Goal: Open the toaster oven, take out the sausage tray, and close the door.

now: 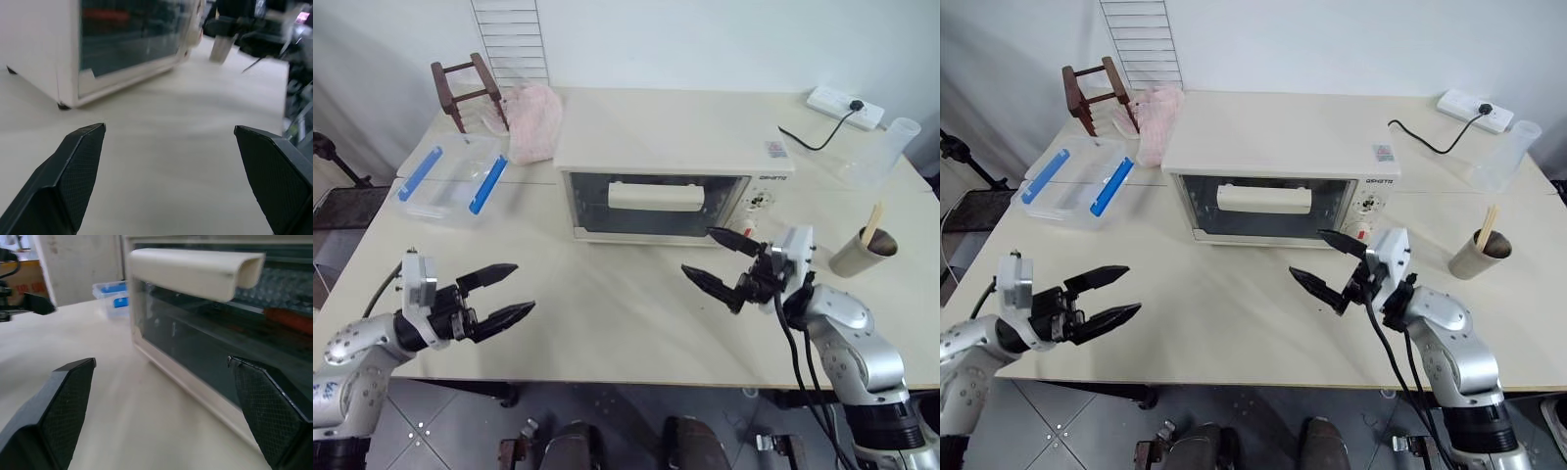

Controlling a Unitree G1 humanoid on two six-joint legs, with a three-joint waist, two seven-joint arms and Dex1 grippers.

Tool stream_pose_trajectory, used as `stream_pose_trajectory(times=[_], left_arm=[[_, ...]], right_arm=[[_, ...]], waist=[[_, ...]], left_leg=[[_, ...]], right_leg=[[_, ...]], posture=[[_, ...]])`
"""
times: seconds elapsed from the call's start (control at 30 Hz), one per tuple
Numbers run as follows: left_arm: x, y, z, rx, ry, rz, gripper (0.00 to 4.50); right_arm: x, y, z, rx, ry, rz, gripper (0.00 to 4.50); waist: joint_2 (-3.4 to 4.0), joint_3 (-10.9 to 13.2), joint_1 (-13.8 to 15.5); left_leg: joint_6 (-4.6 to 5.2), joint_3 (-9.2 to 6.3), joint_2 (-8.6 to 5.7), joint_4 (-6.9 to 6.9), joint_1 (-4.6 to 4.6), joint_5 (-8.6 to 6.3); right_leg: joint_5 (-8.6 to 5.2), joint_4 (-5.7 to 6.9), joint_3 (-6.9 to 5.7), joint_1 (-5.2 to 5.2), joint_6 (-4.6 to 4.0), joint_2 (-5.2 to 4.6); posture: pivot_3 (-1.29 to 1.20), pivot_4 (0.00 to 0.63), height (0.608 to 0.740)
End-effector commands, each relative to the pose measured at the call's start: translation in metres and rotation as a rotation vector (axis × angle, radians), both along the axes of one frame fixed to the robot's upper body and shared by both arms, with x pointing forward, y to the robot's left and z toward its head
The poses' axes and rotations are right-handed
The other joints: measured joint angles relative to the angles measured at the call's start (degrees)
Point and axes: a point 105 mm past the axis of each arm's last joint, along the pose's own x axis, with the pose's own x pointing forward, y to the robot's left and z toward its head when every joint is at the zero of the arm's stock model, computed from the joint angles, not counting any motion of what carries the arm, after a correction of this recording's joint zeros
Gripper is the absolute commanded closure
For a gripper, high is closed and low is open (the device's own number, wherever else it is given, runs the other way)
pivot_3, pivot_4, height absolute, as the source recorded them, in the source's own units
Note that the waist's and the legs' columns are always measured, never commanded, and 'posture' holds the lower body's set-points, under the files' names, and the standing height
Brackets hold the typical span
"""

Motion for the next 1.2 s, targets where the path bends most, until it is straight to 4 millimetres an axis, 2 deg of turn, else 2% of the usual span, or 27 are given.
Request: stream_pose_trajectory(times=[0.03,0.17,0.3,0.5,0.63,0.83,0.93,1.07,1.2], left_arm=[[0.0,-0.003,0.008,-0.028,-0.019,-0.017,0.01],[0.0,-0.01,0.001,-0.029,-0.012,-0.029,0.01],[0.0,-0.013,-0.004,-0.032,-0.011,-0.024,0.01],[0.01,-0.003,-0.002,-0.092,0.024,0.03,0.01],[0.015,0.003,0.002,-0.145,0.039,0.051,0.01],[0.02,-0.001,0.013,-0.17,0.043,0.009,0.01],[0.029,-0.001,0.03,-0.203,0.0,0.009,0.65],[0.035,-0.002,0.041,-0.234,-0.02,-0.009,1.73],[0.064,-0.017,0.061,-0.251,-0.102,-0.036,2.89]], right_arm=[[0.009,-0.003,0.014,0.043,-0.036,-0.037,0.0],[0.017,0.004,0.021,0.063,-0.082,-0.036,0.0],[0.011,0.012,0.026,0.074,-0.128,0.023,0.0],[-0.025,0.023,0.01,-0.121,-0.278,0.205,0.0],[-0.032,0.024,0.005,-0.177,-0.317,0.228,0.0],[-0.035,0.024,-0.004,-0.273,-0.374,0.247,0.0],[-0.036,0.025,-0.011,-0.31,-0.394,0.256,0.0],[-0.034,0.025,-0.012,-0.312,-0.406,0.252,0.0],[-0.032,0.028,-0.015,-0.319,-0.413,0.26,0.0]], waist=[[0.0,0.0,0.0],[0.0,0.0,-0.1],[0.0,0.0,-0.1],[-0.01,0.0,0.1],[-0.01,0.0,-0.4],[-0.02,0.0,-1.1],[-0.05,0.0,-1.1],[-0.04,0.0,-1.4],[-0.16,0.1,-0.9]], left_leg=[[0.0,0.0,-0.01,0.0,-0.02,0.0],[0.01,0.05,-0.03,0.0,-0.04,0.0],[0.01,0.06,-0.05,0.0,-0.07,0.0],[0.0,0.07,-0.05,-0.02,-0.07,-0.01],[0.0,0.13,-0.04,0.0,-0.07,-0.01],[-0.01,0.1,-0.03,-0.01,-0.06,-0.01],[-0.01,0.1,-0.05,0.0,-0.06,-0.01],[-0.02,0.12,-0.05,0.01,-0.04,0.0],[-0.07,0.04,-0.08,0.13,-0.09,0.03]], right_leg=[[0.0,-0.01,-0.02,0.0,0.0,0.01],[0.01,-0.02,-0.05,-0.03,0.02,0.02],[0.01,-0.02,-0.07,-0.07,0.02,0.08],[0.01,-0.05,-0.07,-0.07,0.02,0.1],[0.01,-0.06,-0.06,-0.07,0.02,0.11],[0.01,-0.03,-0.08,-0.07,0.02,0.13],[0.01,-0.03,-0.08,-0.07,0.02,0.14],[0.01,-0.02,-0.06,-0.06,0.02,0.15],[0.01,0.0,-0.12,-0.04,0.02,0.25]], posture=[[0.0,0.15,0.74],[0.0,0.15,0.74],[0.0,0.15,0.74],[0.0,0.15,0.74],[0.0,0.15,0.74],[0.0,0.15,0.74],[0.0,0.15,0.74],[0.0,0.15,0.74],[0.0,0.15,0.74]])
